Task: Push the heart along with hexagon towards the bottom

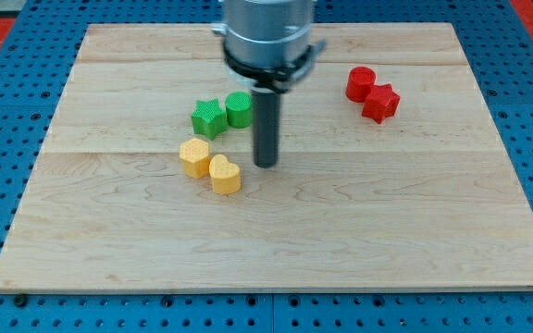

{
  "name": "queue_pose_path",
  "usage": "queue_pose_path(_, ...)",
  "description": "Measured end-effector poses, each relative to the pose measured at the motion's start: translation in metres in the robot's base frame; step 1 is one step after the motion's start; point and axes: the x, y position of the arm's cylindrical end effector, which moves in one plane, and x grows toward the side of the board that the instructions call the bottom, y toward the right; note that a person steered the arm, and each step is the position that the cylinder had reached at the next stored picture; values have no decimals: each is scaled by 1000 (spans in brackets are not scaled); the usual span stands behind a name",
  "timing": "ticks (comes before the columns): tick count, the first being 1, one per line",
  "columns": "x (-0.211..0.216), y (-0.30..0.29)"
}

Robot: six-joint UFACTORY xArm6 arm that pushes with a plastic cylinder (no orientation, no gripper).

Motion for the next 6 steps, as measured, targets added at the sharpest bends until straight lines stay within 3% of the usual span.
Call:
queue_pose_path(2,-25,-92)
queue_pose_path(3,-9,-112)
queue_pose_path(5,15,-37)
queue_pose_path(6,15,-37)
